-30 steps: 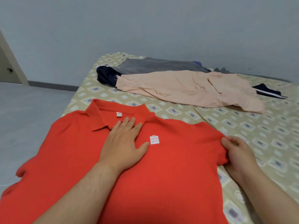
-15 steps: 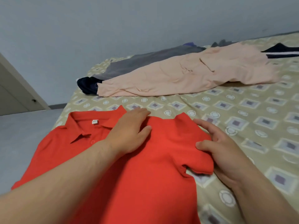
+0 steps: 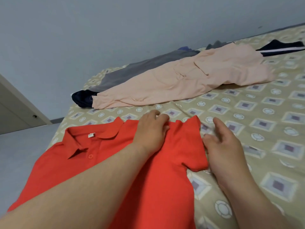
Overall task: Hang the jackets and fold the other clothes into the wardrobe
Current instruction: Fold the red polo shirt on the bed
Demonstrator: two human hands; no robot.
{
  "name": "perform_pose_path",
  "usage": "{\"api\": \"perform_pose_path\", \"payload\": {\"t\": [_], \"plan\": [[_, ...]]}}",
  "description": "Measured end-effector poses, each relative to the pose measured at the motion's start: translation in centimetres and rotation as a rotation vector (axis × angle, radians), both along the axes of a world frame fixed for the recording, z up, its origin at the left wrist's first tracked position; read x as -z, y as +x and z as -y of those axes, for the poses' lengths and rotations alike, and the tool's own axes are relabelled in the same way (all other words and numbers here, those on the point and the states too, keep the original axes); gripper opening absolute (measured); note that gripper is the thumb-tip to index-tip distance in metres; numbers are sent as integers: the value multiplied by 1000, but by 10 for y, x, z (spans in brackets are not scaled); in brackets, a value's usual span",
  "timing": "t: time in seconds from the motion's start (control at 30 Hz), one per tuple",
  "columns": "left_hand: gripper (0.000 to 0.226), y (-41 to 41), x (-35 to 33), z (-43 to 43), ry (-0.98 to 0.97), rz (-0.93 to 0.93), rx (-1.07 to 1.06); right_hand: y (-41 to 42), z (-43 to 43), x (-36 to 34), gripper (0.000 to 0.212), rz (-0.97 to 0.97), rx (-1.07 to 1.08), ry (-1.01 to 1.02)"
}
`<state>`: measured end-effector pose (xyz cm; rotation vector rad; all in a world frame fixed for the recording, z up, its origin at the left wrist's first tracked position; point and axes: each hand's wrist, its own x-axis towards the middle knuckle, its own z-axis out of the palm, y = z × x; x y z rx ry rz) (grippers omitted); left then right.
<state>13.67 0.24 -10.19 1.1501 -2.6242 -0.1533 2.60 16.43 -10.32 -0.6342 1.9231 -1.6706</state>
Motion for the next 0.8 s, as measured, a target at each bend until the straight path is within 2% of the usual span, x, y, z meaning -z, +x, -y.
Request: {"api": "perform_pose_path", "payload": {"t": [0.1,0.17,0.27,0.33,0.4,0.5,0.6,0.67,0.8], "plan": [[43,18,5,-26,-36,-349,-119,-4,-3,-7,54,5,9,123],[51,35,7,-54,53,-414,-61,-11,-8,-11,55,-23,14,228],[76,61,16,-100,140,-146,49,-12,-12,-18,31,0,-120,313],[94,70,19,-115,148,-5,54,-11,-14,-19,26,-7,-264,360],[113,72,17,-123,167,64,45,-10,-15,-18,22,-23,-349,360],[129,68,11,-132,199,95,17,-8,-16,-24,12,87,-405,236],[133,61,11,-146,233,91,3,-9,-17,-22,15,4,-414,237],[127,58,13,-152,196,88,19,-14,-18,-20,18,-72,-459,300],[100,61,20,-148,178,-27,37,-14,-26,-26,10,50,-730,373]]}}
